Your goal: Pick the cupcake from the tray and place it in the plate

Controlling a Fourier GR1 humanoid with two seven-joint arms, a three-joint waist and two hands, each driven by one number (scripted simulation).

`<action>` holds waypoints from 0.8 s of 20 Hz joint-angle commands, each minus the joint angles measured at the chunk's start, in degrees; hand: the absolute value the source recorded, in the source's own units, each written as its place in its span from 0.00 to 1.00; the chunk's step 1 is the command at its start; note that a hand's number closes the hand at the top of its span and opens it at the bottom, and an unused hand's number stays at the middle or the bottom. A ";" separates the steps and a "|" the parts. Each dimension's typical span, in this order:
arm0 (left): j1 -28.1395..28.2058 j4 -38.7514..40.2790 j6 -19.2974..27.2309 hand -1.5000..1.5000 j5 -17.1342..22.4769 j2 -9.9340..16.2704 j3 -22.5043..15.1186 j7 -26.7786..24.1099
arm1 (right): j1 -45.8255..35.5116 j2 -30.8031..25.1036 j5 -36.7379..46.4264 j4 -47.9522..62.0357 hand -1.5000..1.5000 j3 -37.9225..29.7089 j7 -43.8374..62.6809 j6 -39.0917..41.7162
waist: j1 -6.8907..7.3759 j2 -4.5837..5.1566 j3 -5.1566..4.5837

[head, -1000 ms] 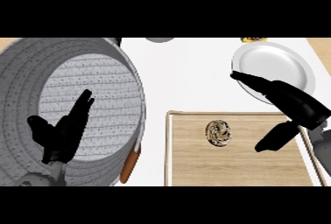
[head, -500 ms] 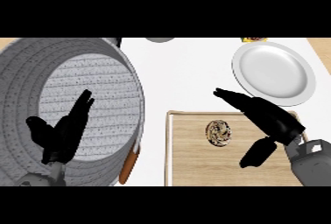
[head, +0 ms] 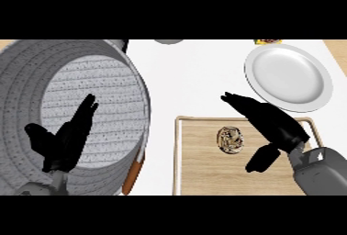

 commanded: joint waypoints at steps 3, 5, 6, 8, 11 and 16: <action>4.06 6.37 -0.96 0.50 0.06 -2.61 -2.57 0.65 | 0.26 1.47 4.35 3.87 0.00 1.80 -1.57 -1.45 | 0.25 1.16 -1.47; 4.94 5.17 -0.65 0.50 -0.94 -2.41 -3.46 0.74 | -1.31 2.69 3.56 5.02 0.00 1.32 -0.31 -0.22 | 0.61 1.10 -1.47; 3.49 6.06 -1.18 0.50 -0.21 -1.91 -2.12 1.20 | -1.22 3.01 3.53 4.97 0.00 1.55 -0.07 0.24 | 0.30 1.11 -1.48; 2.29 8.87 0.31 0.50 -1.68 -3.99 -3.22 0.48 | -0.19 4.42 5.73 5.44 0.00 3.70 -0.85 -1.31 | -0.26 1.28 -1.48; 2.60 6.69 -0.69 0.50 -0.73 -2.41 -2.56 2.14 | -1.78 3.87 6.30 8.71 0.00 3.00 -2.24 -0.08 | 0.34 1.24 -1.47; 2.01 4.72 1.55 0.50 -1.82 -3.57 -3.44 3.54 | -2.51 4.93 12.17 10.91 1.00 7.68 -6.23 -1.27 | 0.49 1.12 -1.43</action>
